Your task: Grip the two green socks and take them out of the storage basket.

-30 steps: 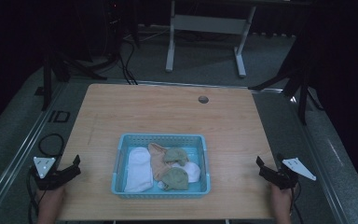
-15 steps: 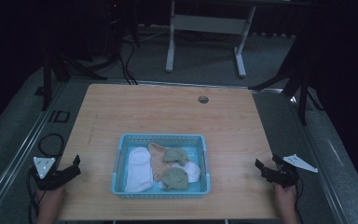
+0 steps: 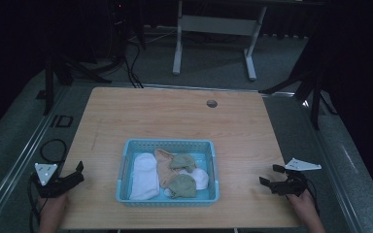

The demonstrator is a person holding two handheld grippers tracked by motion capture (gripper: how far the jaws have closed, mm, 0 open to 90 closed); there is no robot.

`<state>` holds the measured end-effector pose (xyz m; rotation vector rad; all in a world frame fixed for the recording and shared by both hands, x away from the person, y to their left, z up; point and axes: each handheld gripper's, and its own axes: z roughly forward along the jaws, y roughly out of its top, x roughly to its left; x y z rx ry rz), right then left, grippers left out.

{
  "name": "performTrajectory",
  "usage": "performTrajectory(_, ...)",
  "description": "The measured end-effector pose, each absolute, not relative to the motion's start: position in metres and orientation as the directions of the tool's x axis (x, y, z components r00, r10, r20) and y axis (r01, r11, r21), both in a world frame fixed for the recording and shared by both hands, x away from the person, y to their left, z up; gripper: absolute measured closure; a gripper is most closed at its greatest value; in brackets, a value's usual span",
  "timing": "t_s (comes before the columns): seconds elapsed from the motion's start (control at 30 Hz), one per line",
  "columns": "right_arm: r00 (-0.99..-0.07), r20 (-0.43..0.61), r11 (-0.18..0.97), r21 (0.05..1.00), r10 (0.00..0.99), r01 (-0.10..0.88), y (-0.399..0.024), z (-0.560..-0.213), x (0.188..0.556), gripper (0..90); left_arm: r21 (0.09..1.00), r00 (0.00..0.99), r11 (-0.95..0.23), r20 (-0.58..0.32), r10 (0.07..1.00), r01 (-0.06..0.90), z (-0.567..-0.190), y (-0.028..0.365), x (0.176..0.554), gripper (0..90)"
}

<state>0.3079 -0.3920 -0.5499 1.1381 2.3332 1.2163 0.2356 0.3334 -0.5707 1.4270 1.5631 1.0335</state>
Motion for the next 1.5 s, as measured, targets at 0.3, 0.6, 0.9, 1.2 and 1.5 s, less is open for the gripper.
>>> performTrajectory(0.3,-0.762,0.097,0.51,0.688,0.641,0.517,-0.378,-0.531,0.313,10.6,0.926,-0.079,0.044,-0.016,0.997,0.375,-0.571,0.333,0.236,0.4)
performTrajectory(0.6,-0.829,0.051,0.666,0.569,0.556,0.482,-0.366,-0.515,0.311,10.6,0.926,-0.078,0.043,-0.015,0.997,0.376,-0.571,0.333,0.236,0.4)
performTrajectory(0.9,-0.867,0.01,0.744,0.51,0.497,0.432,-0.356,-0.505,0.308,10.7,0.925,-0.078,0.043,-0.015,0.997,0.376,-0.571,0.333,0.236,0.4)
performTrajectory(1.2,-0.909,-0.002,0.811,0.452,0.417,0.371,-0.34,-0.493,0.307,10.7,0.925,-0.077,0.043,-0.015,0.997,0.377,-0.571,0.333,0.236,0.4)
performTrajectory(1.5,-0.94,-0.01,0.849,0.432,0.342,0.305,-0.319,-0.479,0.308,13.1,0.925,-0.074,0.043,-0.017,0.997,0.378,-0.571,0.333,0.236,0.4)
